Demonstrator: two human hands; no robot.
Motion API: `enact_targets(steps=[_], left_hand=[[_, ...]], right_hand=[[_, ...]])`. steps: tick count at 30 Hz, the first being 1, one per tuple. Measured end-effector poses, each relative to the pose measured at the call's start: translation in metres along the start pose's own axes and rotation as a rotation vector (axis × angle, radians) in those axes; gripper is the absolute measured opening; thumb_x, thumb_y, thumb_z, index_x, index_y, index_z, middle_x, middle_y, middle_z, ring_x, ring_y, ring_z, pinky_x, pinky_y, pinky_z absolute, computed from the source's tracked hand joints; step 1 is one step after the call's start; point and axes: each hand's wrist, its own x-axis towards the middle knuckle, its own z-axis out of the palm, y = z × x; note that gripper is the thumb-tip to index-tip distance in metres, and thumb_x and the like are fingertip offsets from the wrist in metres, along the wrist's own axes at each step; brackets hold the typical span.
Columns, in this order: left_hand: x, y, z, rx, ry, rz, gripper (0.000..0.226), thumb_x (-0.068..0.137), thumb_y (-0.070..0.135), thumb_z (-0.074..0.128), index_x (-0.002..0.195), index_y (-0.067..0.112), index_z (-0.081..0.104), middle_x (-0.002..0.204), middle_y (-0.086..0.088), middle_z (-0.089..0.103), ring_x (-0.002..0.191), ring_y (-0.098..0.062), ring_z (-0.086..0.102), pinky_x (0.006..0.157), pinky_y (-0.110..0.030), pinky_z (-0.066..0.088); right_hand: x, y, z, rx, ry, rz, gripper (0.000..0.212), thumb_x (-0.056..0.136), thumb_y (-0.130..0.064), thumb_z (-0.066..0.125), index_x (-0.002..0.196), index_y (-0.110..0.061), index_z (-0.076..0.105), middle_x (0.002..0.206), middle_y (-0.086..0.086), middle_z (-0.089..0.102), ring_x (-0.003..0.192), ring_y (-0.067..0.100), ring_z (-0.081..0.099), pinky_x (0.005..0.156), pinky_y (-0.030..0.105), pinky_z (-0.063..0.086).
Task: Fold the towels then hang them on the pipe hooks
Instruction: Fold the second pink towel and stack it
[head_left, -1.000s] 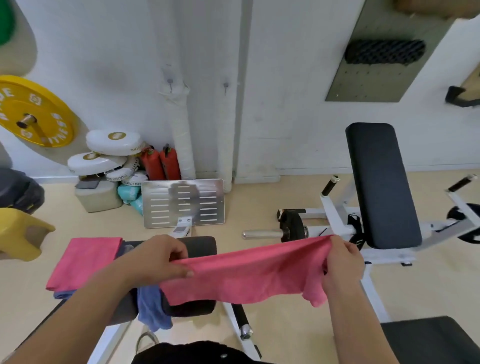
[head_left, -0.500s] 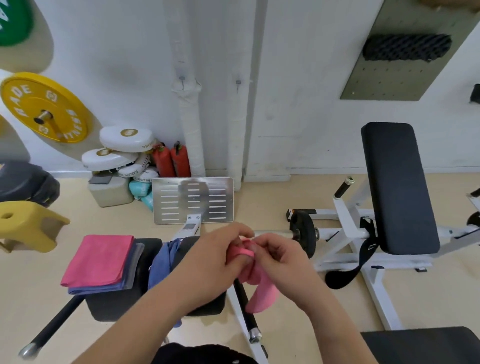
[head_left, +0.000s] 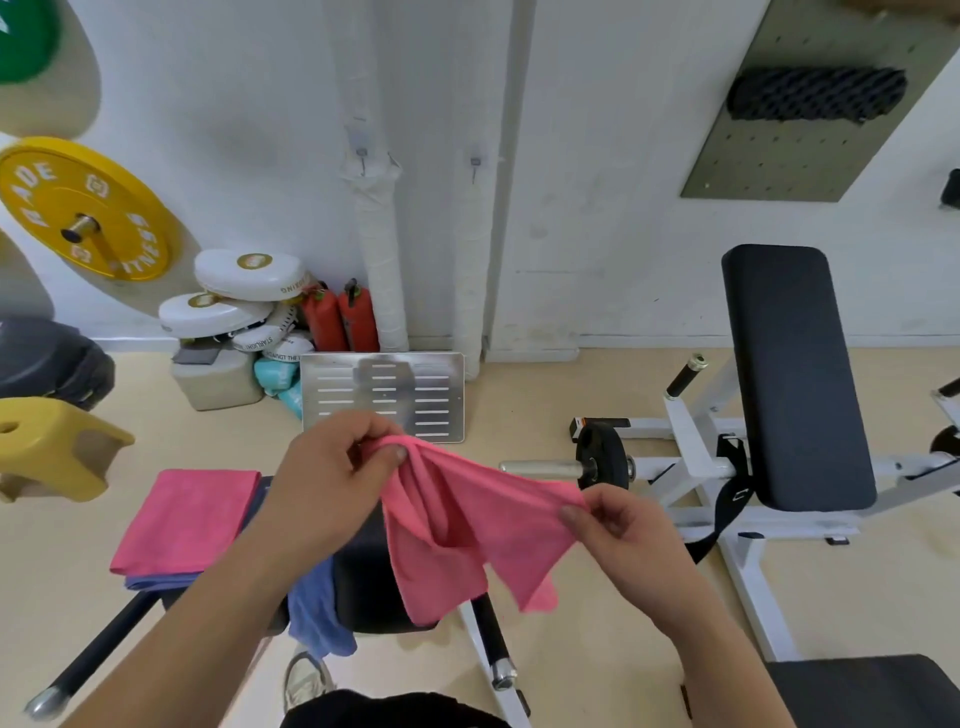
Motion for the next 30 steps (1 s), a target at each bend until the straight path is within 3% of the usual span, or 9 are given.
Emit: enact_targets(steps=[3, 6, 9, 13, 17, 20, 22, 26, 30], left_hand=[[-0.004, 0.003, 0.007, -0.079, -0.052, -0.135, 0.015, 0.087, 0.011, 0.076, 0.086, 0.026, 0.073, 0.072, 0.006, 0.073, 0.064, 0.001, 0.064, 0.06, -0.008, 0.048], [-0.016, 0.013, 0.021, -0.359, -0.156, -0.347, 0.014, 0.085, 0.008, 0.081, 0.081, 0.005, 0.067, 0.07, -0.011, 0.074, 0.053, -0.007, 0.065, 0.053, -0.019, 0.056], [-0.027, 0.02, 0.036, -0.524, -0.242, -0.446, 0.024, 0.086, 0.015, 0.082, 0.081, -0.001, 0.064, 0.075, -0.031, 0.069, 0.06, -0.028, 0.06, 0.067, -0.042, 0.06], [-0.036, 0.034, 0.054, -0.639, -0.237, -0.434, 0.02, 0.087, 0.019, 0.08, 0.093, 0.002, 0.071, 0.09, -0.028, 0.074, 0.075, -0.03, 0.066, 0.082, -0.056, 0.059], [-0.043, 0.038, 0.065, -0.745, -0.261, -0.44, 0.008, 0.095, 0.016, 0.071, 0.095, 0.013, 0.078, 0.102, -0.026, 0.073, 0.087, -0.026, 0.066, 0.099, -0.055, 0.054], [-0.044, 0.034, 0.065, -0.816, -0.24, -0.482, 0.011, 0.097, 0.014, 0.068, 0.097, 0.011, 0.079, 0.1, -0.017, 0.077, 0.09, -0.022, 0.069, 0.104, -0.054, 0.052], [-0.043, 0.032, 0.062, -0.861, -0.215, -0.513, 0.015, 0.098, 0.013, 0.065, 0.098, 0.003, 0.076, 0.104, -0.022, 0.075, 0.091, -0.024, 0.068, 0.105, -0.053, 0.051], [-0.043, 0.035, 0.059, -0.93, -0.19, -0.521, 0.02, 0.099, 0.015, 0.063, 0.098, -0.003, 0.072, 0.101, -0.04, 0.065, 0.083, -0.037, 0.06, 0.096, -0.055, 0.054], [-0.052, 0.041, 0.065, -0.941, -0.239, -0.533, 0.018, 0.1, 0.006, 0.06, 0.106, 0.006, 0.077, 0.103, -0.023, 0.077, 0.099, -0.037, 0.075, 0.074, -0.035, 0.063]], right_hand=[[-0.001, -0.006, 0.004, 0.264, 0.049, -0.012, 0.015, 0.099, -0.016, 0.065, 0.09, -0.017, 0.076, 0.079, -0.001, 0.071, 0.074, 0.01, 0.059, 0.072, 0.027, 0.046], [-0.002, -0.017, 0.018, 0.348, 0.065, -0.018, 0.016, 0.101, -0.02, 0.062, 0.091, -0.018, 0.075, 0.079, 0.002, 0.07, 0.075, 0.014, 0.058, 0.073, 0.036, 0.045], [-0.004, -0.027, 0.035, 0.352, 0.107, 0.02, 0.018, 0.101, -0.02, 0.065, 0.097, -0.029, 0.08, 0.088, 0.005, 0.08, 0.081, 0.018, 0.069, 0.075, 0.038, 0.052], [-0.01, -0.041, 0.054, 0.388, 0.071, 0.043, 0.022, 0.101, -0.017, 0.064, 0.096, -0.03, 0.081, 0.086, 0.006, 0.082, 0.08, 0.016, 0.072, 0.076, 0.038, 0.057], [-0.017, -0.047, 0.063, 0.358, 0.085, 0.003, 0.021, 0.101, -0.021, 0.064, 0.094, -0.03, 0.081, 0.088, -0.002, 0.081, 0.086, 0.016, 0.076, 0.078, 0.031, 0.057], [-0.018, -0.043, 0.062, 0.184, 0.203, -0.047, 0.025, 0.096, -0.024, 0.07, 0.082, -0.043, 0.078, 0.085, -0.011, 0.076, 0.083, 0.005, 0.069, 0.073, 0.016, 0.052], [-0.017, -0.042, 0.059, 0.161, 0.239, -0.051, 0.023, 0.094, -0.02, 0.071, 0.08, -0.038, 0.077, 0.082, -0.014, 0.074, 0.078, 0.003, 0.065, 0.07, 0.013, 0.048], [-0.02, -0.045, 0.06, 0.325, 0.245, -0.021, 0.02, 0.092, -0.012, 0.073, 0.086, -0.03, 0.08, 0.076, -0.014, 0.076, 0.069, -0.003, 0.067, 0.067, 0.01, 0.05], [-0.024, -0.045, 0.071, 0.328, 0.226, -0.036, 0.017, 0.094, -0.012, 0.072, 0.093, -0.027, 0.081, 0.08, -0.01, 0.078, 0.075, 0.004, 0.073, 0.07, 0.016, 0.056]])
